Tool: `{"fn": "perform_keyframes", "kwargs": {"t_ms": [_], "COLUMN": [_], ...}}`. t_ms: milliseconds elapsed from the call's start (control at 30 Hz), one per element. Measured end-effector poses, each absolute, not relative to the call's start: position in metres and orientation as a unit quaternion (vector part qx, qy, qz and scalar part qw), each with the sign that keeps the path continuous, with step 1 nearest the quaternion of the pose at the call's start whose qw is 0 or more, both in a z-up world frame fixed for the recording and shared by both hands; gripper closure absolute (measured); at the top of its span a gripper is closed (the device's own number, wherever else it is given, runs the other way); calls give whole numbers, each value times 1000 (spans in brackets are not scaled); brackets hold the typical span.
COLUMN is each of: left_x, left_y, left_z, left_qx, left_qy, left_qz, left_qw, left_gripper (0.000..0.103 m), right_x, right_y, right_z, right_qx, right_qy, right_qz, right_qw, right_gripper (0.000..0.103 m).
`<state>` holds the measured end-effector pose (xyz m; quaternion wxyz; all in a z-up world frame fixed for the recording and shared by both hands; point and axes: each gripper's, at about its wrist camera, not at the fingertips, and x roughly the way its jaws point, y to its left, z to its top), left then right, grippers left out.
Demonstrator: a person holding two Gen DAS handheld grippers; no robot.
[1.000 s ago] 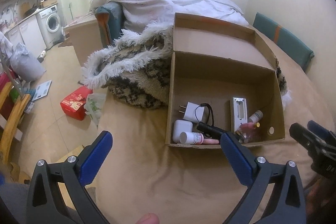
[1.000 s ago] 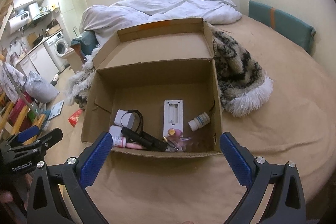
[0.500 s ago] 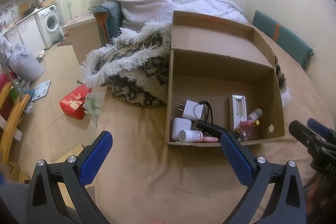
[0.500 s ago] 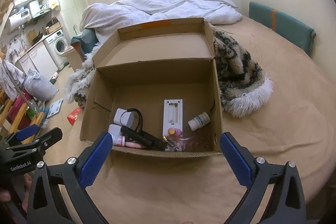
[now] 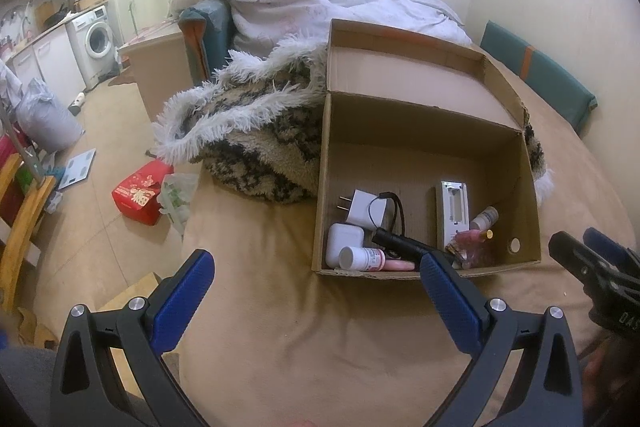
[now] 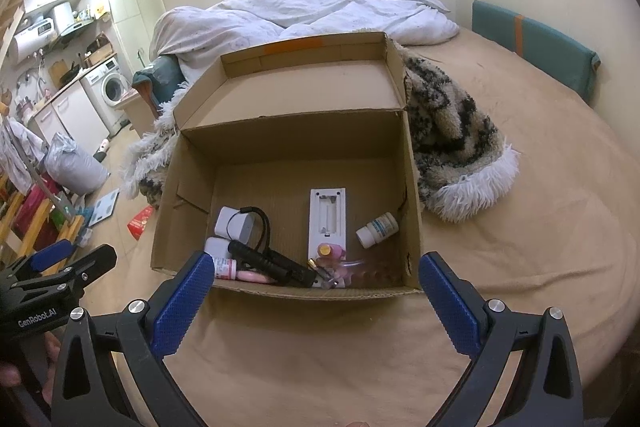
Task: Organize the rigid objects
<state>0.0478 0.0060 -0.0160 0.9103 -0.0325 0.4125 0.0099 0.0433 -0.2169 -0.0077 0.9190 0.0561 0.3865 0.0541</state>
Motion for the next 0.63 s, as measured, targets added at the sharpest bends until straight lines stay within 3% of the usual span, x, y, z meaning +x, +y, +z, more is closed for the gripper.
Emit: {"fn": "perform_keyframes", "kwargs": {"t_ms": [633], "left_x": [45], "left_y": [11], "left_z": [-13], "left_qx": [-44], "left_qy": [406], "left_qz": [16], "left_qw": [912], "left_gripper": [1], "right_x": [41], "right_y": [-220], "right_z": [-7], "right_qx": [61], "right_qy": [377], "right_qz": [58], "right_qw": [923], "right_gripper": [0]}}
